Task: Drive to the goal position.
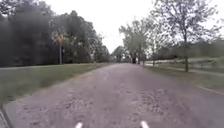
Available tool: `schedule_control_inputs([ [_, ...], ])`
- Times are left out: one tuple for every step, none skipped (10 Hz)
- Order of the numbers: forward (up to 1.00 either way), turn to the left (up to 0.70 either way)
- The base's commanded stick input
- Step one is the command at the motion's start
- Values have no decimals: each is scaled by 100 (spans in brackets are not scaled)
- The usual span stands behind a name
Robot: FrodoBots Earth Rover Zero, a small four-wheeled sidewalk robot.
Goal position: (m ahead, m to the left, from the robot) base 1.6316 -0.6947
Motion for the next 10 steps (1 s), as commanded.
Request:
schedule_control_inputs([
  [70,-35],
  [70,-35],
  [70,-35],
  [70,-35],
  [70,-35],
  [70,-30],
  [70,0],
  [70,0],
  [70,0],
  [70,0],
])
